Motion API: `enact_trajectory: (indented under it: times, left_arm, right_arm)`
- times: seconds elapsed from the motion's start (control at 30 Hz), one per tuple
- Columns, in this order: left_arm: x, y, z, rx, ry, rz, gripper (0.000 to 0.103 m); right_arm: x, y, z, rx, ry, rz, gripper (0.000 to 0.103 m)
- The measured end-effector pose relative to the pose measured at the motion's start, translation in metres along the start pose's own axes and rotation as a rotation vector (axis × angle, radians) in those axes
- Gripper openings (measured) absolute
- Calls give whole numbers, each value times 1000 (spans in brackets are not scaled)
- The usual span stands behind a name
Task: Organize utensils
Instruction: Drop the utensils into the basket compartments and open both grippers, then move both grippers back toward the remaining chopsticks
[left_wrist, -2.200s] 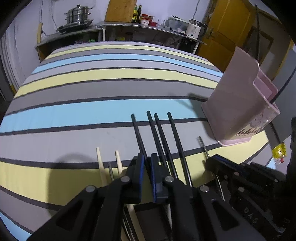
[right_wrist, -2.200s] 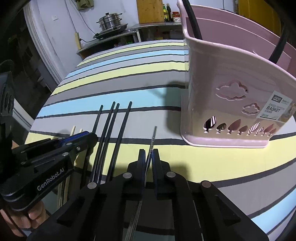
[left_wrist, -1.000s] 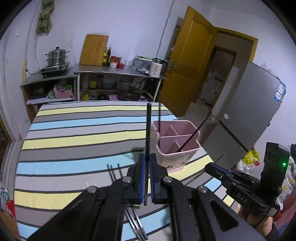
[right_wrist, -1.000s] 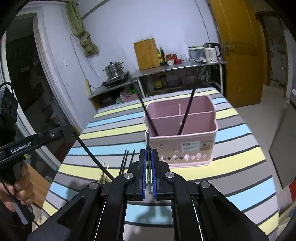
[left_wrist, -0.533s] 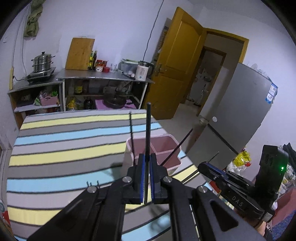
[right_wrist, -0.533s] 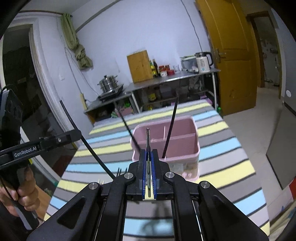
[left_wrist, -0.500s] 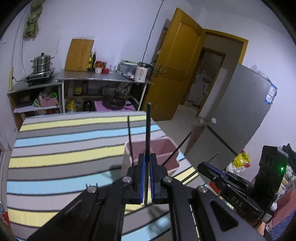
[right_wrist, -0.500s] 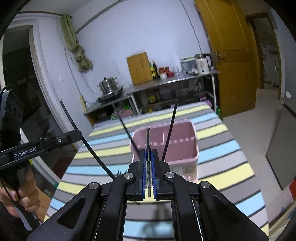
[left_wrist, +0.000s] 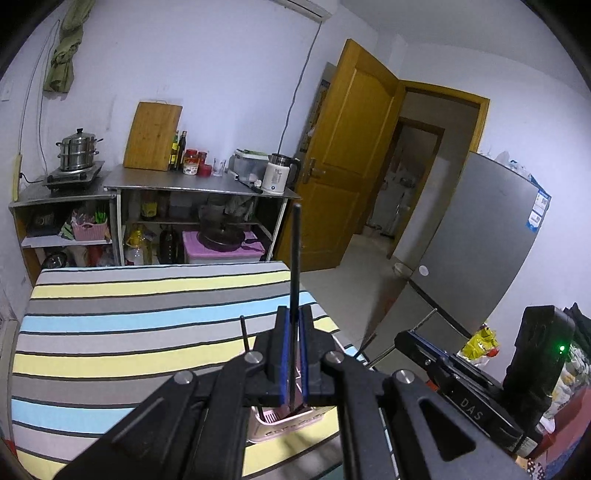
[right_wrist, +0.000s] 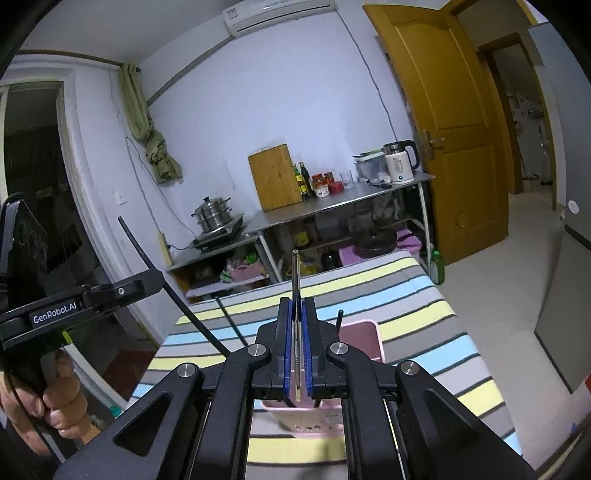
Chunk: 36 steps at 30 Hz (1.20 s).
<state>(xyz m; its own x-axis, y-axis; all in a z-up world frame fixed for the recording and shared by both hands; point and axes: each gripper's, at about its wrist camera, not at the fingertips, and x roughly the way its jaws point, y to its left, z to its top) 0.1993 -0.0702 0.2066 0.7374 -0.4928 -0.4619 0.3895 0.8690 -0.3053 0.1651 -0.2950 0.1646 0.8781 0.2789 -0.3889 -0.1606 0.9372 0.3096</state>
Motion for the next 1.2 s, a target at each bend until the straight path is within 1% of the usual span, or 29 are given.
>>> enact_trajectory:
  times: [0.3, 0.57, 0.7, 0.87, 0.93, 1.07, 1.2]
  left_arm:
    - [35, 21, -34, -44, 81, 13, 5]
    - [49, 25, -55, -28, 137, 22, 5]
    - [46, 26, -57, -35, 136, 10, 6]
    - [33, 28, -57, -33, 105, 15, 6]
    - [23, 28, -59, -28, 85, 20, 6]
    - [7, 30, -71, -29, 61, 30, 6]
    - [-6, 34, -90, -29, 52, 52, 6]
  right_arm:
    - [33, -7, -32, -2, 70, -25, 5]
    - [53, -10, -53, -4, 150, -27, 5]
    - [52, -8, -57, -21, 158, -33, 6]
    - [37, -9, -58, -28, 136, -37, 16]
    - [32, -9, -57, -27, 125, -37, 16]
    - [15, -7, -61, -28, 106, -33, 17]
    - [3, -4, -71, -29, 105, -29, 17]
